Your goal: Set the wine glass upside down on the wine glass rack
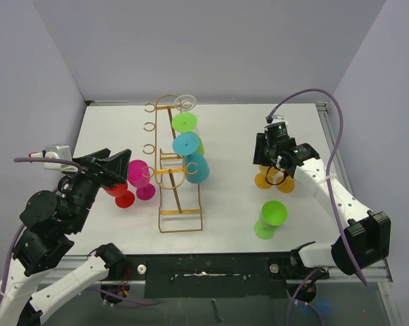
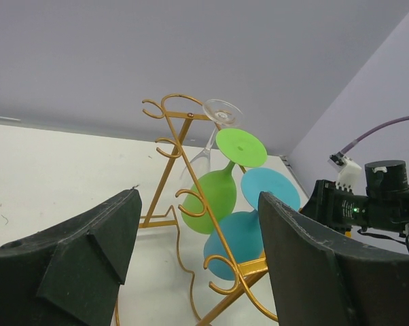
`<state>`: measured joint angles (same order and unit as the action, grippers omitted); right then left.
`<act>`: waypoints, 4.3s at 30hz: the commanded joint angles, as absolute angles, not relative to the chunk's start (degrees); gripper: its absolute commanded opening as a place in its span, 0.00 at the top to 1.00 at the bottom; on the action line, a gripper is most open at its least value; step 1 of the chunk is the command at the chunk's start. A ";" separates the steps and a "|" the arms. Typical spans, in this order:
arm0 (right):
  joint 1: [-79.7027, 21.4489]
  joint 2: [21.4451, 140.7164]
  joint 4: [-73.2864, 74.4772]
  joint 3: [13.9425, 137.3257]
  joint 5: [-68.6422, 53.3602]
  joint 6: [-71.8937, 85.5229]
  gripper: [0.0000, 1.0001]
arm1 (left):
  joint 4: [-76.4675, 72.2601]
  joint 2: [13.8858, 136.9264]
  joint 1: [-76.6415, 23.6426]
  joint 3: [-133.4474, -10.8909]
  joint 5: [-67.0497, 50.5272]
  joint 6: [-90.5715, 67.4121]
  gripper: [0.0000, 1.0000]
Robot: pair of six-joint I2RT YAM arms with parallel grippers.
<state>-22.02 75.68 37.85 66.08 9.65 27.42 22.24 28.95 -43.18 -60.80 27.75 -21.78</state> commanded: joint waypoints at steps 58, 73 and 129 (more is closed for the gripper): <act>-36.99 58.05 -24.89 71.85 -0.51 20.06 1.00 | -10.83 62.88 -43.26 -79.73 10.84 -61.72 0.38; -42.06 59.78 -32.48 69.53 -5.93 10.76 1.00 | -17.62 76.60 -43.07 -88.67 10.66 -67.32 0.44; -44.91 56.61 -20.41 69.32 -0.42 26.76 0.46 | -19.41 68.42 -41.98 -82.64 17.40 -64.14 1.00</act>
<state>-44.73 59.02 -24.36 66.26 -2.55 23.00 -20.21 71.83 -42.81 -79.57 17.41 -67.55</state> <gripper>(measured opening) 0.524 0.154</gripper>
